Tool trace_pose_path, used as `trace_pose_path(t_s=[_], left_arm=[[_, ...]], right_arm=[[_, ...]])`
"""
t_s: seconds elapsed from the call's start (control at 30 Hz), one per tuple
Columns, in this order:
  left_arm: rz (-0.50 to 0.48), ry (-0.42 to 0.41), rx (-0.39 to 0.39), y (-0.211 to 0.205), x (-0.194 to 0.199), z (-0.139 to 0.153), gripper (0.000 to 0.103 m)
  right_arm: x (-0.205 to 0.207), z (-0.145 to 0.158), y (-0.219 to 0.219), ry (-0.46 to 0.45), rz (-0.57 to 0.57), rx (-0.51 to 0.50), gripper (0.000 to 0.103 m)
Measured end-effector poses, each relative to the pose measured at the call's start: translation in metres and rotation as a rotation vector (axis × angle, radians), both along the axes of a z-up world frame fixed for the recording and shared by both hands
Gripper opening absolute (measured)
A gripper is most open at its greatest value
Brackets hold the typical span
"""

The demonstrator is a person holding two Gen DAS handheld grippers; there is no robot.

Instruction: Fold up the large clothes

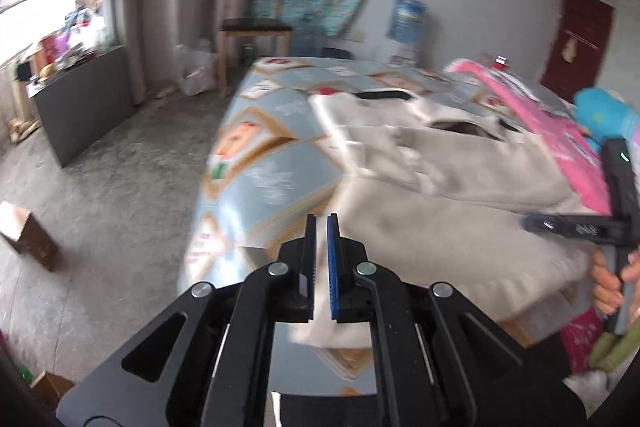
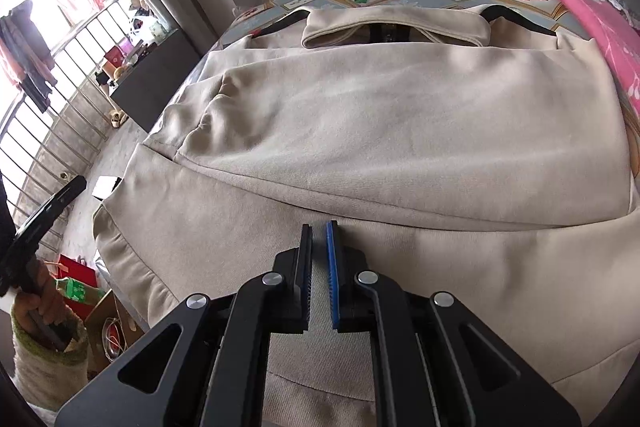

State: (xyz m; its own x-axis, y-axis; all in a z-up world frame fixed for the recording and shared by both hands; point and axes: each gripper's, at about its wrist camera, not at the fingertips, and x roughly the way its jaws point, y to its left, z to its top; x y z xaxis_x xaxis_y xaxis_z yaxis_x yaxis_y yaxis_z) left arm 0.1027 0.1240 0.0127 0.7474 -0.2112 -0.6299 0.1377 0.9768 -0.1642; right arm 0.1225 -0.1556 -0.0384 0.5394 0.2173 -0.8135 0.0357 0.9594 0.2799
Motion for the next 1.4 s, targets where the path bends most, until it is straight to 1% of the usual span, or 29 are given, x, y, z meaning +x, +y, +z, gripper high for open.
trace_pose_path(t_s=[0.03,0.07,0.1,0.13,0.17,0.23,0.27,0.3,0.37,0.4,0.47,0.5,0.57,0.6,0.67,0.73,0.8,0.83,0.87,0.93,1.0,1.1,1.17,1.23,1.27,1.3,1.33,1.37,1.4], left_arm=[[-0.034,0.009,0.003,-0.011,-0.001,-0.002,0.006],[-0.063,0.038,0.024,-0.024,-0.001,-0.008,0.006],[-0.065,0.065,0.052,-0.030,0.001,-0.016,0.006],[-0.051,0.115,0.098,-0.036,0.005,-0.028,0.006],[-0.030,0.154,0.119,-0.036,0.007,-0.038,0.006],[-0.002,0.164,0.076,-0.028,0.005,-0.041,0.007],[0.013,0.175,0.072,-0.025,0.004,-0.038,0.007],[0.023,0.163,0.072,-0.024,0.002,-0.033,0.007],[0.030,0.127,0.087,-0.026,-0.004,-0.022,0.007],[0.027,0.105,0.099,-0.027,-0.007,-0.016,0.008],[-0.030,0.066,0.079,-0.040,-0.011,-0.003,0.010],[-0.068,0.055,0.057,-0.051,-0.011,0.001,0.014],[-0.147,0.055,0.023,-0.076,-0.008,0.004,0.018],[-0.187,0.065,0.024,-0.091,-0.005,0.002,0.018],[-0.242,0.089,0.067,-0.121,-0.001,-0.008,0.018],[-0.257,0.135,0.128,-0.141,0.003,-0.023,0.018],[-0.247,0.174,0.143,-0.147,0.009,-0.038,0.018],[-0.244,0.146,0.146,-0.147,0.007,-0.040,0.018],[-0.250,0.142,0.159,-0.148,0.007,-0.041,0.019],[-0.243,0.152,0.174,-0.148,0.007,-0.038,0.019],[-0.256,0.123,0.144,-0.146,0.002,-0.026,0.019],[-0.325,0.067,0.109,-0.154,-0.006,-0.009,0.019],[-0.392,0.058,0.095,-0.167,-0.008,-0.005,0.019],[-0.433,0.071,0.099,-0.180,-0.008,-0.011,0.021],[-0.444,0.094,0.116,-0.187,-0.005,-0.019,0.021],[-0.441,0.122,0.140,-0.192,-0.002,-0.028,0.021],[-0.430,0.149,0.153,-0.195,0.002,-0.037,0.022],[-0.427,0.144,0.123,-0.192,0.002,-0.038,0.022],[-0.427,0.157,0.101,-0.188,0.004,-0.038,0.023]], right_arm=[[-0.004,0.006,0.001,-0.017,0.004,0.004,0.008],[-0.007,0.011,0.001,-0.029,0.009,0.006,0.008],[-0.012,0.017,0.002,-0.040,0.015,0.002,0.008],[-0.019,0.023,0.002,-0.054,0.015,-0.003,0.008],[-0.026,0.029,0.000,-0.065,0.013,-0.008,0.008],[-0.038,0.036,-0.006,-0.074,-0.003,-0.031,0.008],[-0.045,0.039,-0.011,-0.077,-0.023,-0.053,0.008],[-0.052,0.041,-0.016,-0.079,-0.040,-0.070,0.009],[-0.067,0.042,-0.027,-0.076,-0.076,-0.096,0.018],[-0.072,0.042,-0.030,-0.075,-0.088,-0.105,0.024],[-0.080,0.041,-0.030,-0.075,-0.086,-0.104,0.029],[-0.082,0.040,-0.028,-0.076,-0.079,-0.097,0.031],[-0.083,0.039,-0.018,-0.084,-0.055,-0.079,0.031],[-0.081,0.037,-0.011,-0.088,-0.039,-0.079,0.031],[-0.079,0.031,0.004,-0.094,-0.006,-0.091,0.031],[-0.076,0.022,0.015,-0.095,0.022,-0.102,0.031],[-0.072,0.001,0.021,-0.058,0.036,-0.154,0.031],[-0.071,-0.007,0.019,-0.053,0.036,-0.143,0.031],[-0.072,-0.008,0.016,-0.069,0.029,-0.119,0.032],[-0.070,-0.004,0.013,-0.047,0.026,-0.104,0.032],[-0.074,0.007,0.009,-0.063,0.012,-0.112,0.032],[-0.086,0.025,-0.008,-0.103,-0.050,-0.177,0.032],[-0.092,0.029,-0.031,-0.104,-0.140,-0.225,0.031],[-0.097,0.026,-0.056,-0.087,-0.220,-0.242,0.031],[-0.098,0.019,-0.070,-0.064,-0.270,-0.258,0.032],[-0.099,0.011,-0.080,-0.042,-0.296,-0.271,0.032],[-0.098,-0.001,-0.089,-0.012,-0.304,-0.261,0.032],[-0.101,-0.005,-0.094,-0.044,-0.305,-0.238,0.032],[-0.100,-0.003,-0.094,-0.033,-0.289,-0.245,0.031]])
